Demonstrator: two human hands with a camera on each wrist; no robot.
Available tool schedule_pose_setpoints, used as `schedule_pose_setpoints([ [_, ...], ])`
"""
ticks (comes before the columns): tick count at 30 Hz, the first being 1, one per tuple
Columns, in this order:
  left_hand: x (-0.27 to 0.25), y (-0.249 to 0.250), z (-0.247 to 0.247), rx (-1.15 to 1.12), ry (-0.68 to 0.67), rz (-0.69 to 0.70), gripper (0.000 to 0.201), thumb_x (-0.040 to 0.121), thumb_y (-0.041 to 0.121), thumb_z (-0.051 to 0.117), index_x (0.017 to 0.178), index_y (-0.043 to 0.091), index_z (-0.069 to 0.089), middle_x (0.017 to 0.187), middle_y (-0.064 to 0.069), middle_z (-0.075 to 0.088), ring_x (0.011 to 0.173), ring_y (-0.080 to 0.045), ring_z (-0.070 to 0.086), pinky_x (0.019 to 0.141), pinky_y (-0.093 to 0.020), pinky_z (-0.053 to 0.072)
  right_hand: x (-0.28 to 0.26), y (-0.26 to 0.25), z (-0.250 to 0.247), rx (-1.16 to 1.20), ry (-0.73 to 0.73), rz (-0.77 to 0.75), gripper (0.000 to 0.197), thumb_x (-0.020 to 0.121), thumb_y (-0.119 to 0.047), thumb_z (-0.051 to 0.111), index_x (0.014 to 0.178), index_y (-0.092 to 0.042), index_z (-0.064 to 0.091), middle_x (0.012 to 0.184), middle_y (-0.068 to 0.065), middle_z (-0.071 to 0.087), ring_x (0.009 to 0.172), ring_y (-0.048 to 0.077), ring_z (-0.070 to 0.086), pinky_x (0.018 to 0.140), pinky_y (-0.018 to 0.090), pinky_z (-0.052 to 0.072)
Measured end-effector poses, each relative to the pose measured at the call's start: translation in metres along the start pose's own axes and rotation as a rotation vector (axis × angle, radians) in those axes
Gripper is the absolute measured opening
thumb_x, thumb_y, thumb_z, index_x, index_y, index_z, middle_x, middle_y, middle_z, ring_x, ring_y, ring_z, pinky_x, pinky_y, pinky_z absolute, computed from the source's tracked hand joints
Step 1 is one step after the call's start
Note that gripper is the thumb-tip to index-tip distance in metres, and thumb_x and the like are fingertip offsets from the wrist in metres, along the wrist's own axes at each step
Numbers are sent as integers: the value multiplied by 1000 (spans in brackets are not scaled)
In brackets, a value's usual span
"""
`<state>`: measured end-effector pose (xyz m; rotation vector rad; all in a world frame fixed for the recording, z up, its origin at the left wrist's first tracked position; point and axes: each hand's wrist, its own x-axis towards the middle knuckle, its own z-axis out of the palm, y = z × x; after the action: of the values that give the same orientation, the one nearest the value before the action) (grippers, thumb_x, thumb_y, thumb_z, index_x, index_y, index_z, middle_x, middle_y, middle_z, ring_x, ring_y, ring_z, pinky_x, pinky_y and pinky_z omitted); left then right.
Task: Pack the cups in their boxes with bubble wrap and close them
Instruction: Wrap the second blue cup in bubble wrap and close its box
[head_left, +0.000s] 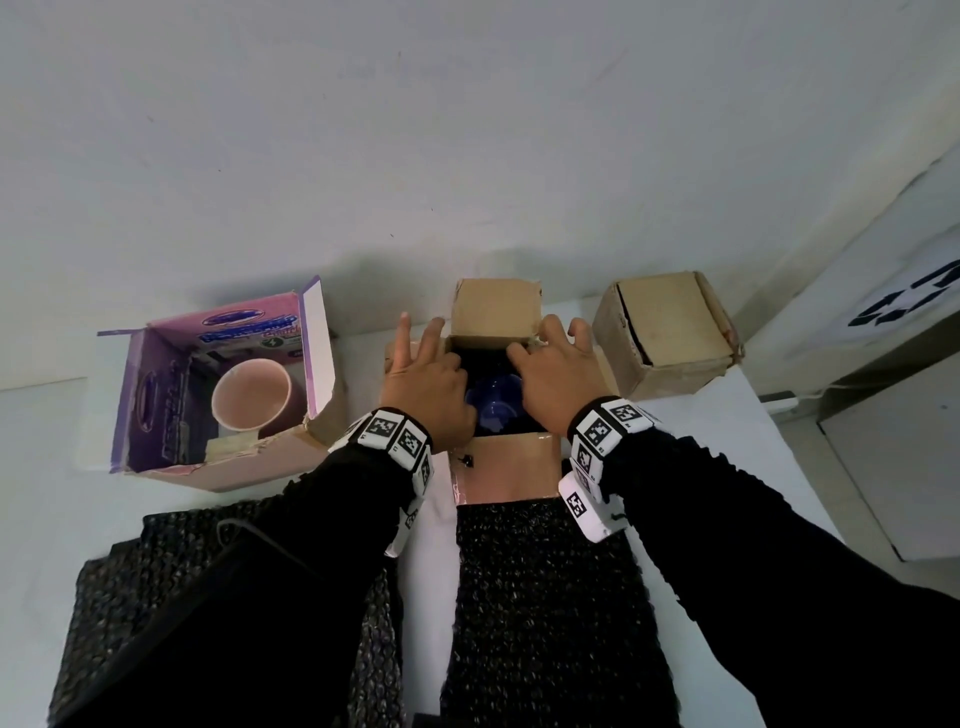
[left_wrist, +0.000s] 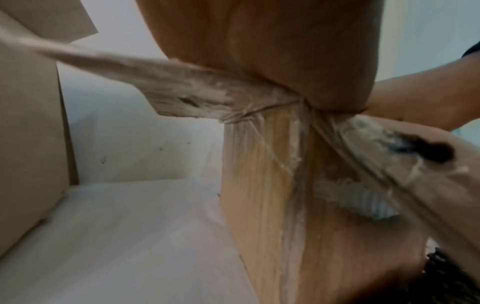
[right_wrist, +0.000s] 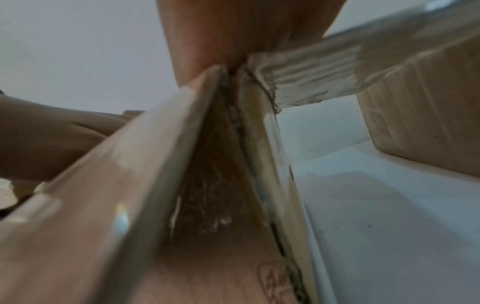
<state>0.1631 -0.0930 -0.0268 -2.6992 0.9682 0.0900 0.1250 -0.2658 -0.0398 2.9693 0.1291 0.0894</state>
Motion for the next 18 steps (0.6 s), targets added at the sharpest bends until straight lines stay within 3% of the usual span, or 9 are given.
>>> schedule_pose_setpoints([
  [4, 2, -1, 1, -15, -38, -6, 48, 85, 44, 33, 111, 20, 65, 122, 4, 58, 139, -28, 21, 106, -63, -19, -4, 5, -4, 2, -45, -58, 18, 83, -23, 50, 97, -19, 61, 99, 0, 64, 113, 26, 41, 89, 43, 17],
  [8, 5, 2, 4, -41, -45, -33, 51, 83, 54, 32, 102, 22, 66, 121, 1, 58, 138, -30, 22, 108, -62, -15, -18, 19, -5, 85, 136, -166, 13, 81, -35, 61, 88, -24, 64, 95, -9, 66, 105, 23, 49, 86, 44, 25],
  [12, 6, 5, 8, -42, -35, -55, 51, 86, 52, 29, 102, 23, 67, 121, 1, 58, 139, -30, 20, 108, -62, -14, -36, 25, -1, 324, 79, -377, 39, 93, -56, 39, 93, -30, 68, 87, -12, 64, 88, 15, 50, 84, 41, 32],
  [15, 6, 5, 10, -52, -16, -61, 49, 86, 50, 30, 102, 23, 68, 121, 2, 59, 138, -29, 21, 109, -63, -11, -50, 25, 3, 334, 105, -427, 43, 95, -56, 39, 94, -26, 70, 90, -6, 61, 84, 16, 54, 84, 40, 36],
  [18, 5, 5, 11, -59, 2, -60, 51, 84, 52, 31, 101, 21, 68, 120, 2, 59, 139, -29, 22, 109, -64, -8, -61, 26, 7, 268, 127, -402, 43, 97, -54, 37, 94, -23, 68, 90, -8, 65, 92, 17, 55, 93, 41, 33],
])
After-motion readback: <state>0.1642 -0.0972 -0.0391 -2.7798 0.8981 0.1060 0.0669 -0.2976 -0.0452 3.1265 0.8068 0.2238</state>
